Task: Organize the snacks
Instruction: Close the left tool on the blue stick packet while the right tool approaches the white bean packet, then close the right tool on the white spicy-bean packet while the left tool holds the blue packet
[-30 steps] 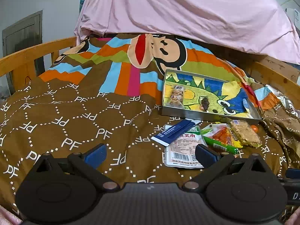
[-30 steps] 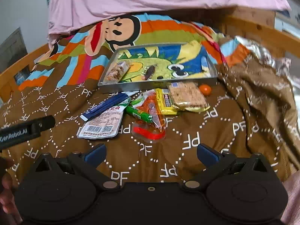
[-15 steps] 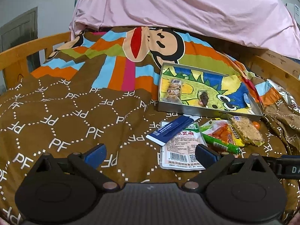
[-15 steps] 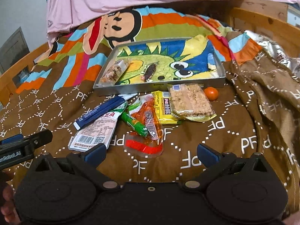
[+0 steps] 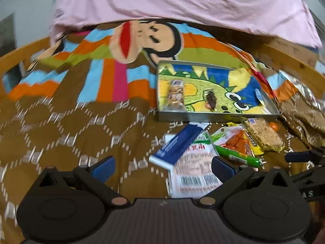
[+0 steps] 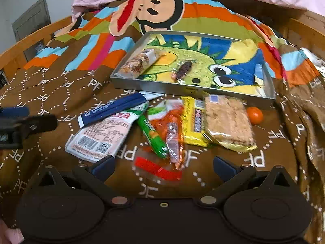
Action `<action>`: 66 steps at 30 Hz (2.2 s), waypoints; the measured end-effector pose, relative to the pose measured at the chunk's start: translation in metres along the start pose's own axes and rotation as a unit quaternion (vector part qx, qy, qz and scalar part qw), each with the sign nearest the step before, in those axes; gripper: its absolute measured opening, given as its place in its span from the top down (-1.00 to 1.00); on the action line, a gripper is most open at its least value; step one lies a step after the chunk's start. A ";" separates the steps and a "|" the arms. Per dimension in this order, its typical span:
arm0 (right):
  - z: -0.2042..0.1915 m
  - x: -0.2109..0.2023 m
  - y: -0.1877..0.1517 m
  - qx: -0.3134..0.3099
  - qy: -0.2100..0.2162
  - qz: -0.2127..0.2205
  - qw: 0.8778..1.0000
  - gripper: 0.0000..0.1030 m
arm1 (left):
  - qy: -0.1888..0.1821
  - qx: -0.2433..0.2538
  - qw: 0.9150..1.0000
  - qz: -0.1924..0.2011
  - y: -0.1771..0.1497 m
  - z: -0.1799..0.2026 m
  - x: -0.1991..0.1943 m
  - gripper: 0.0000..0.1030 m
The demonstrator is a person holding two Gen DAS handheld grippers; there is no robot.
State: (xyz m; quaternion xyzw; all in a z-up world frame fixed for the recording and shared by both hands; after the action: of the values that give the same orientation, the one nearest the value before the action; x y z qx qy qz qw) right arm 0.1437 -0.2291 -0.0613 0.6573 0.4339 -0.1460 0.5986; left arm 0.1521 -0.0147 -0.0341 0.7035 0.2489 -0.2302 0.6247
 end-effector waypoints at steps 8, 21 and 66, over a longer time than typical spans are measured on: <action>-0.023 0.004 0.003 -0.044 0.036 0.030 0.998 -0.99 | -0.028 -0.010 1.000 -0.002 0.008 0.001 0.033 -0.99; -0.063 0.050 0.002 -0.113 0.087 0.009 0.990 -0.99 | -0.094 0.072 0.993 -0.004 0.027 0.018 0.089 -0.99; -0.069 0.086 -0.005 -0.119 0.063 0.001 0.991 -0.86 | -0.182 0.066 0.976 -0.101 0.027 0.028 0.136 0.16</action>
State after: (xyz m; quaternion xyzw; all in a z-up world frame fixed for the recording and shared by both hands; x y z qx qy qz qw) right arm 0.1671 -0.1322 -0.1095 0.5898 0.4844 -0.0512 0.6442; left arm 0.2734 -0.0367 -0.1030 0.6610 0.1851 -0.4322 0.5848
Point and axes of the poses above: each gripper's, at about its wrist camera, not at the fingertips, and x roughly the way its jaws point, z to its right, y to its top, the point moved 4 cm from there along x, roughly the way its jaws point, and after that the axes turned 12 degrees about y, right-handed, at the moved point
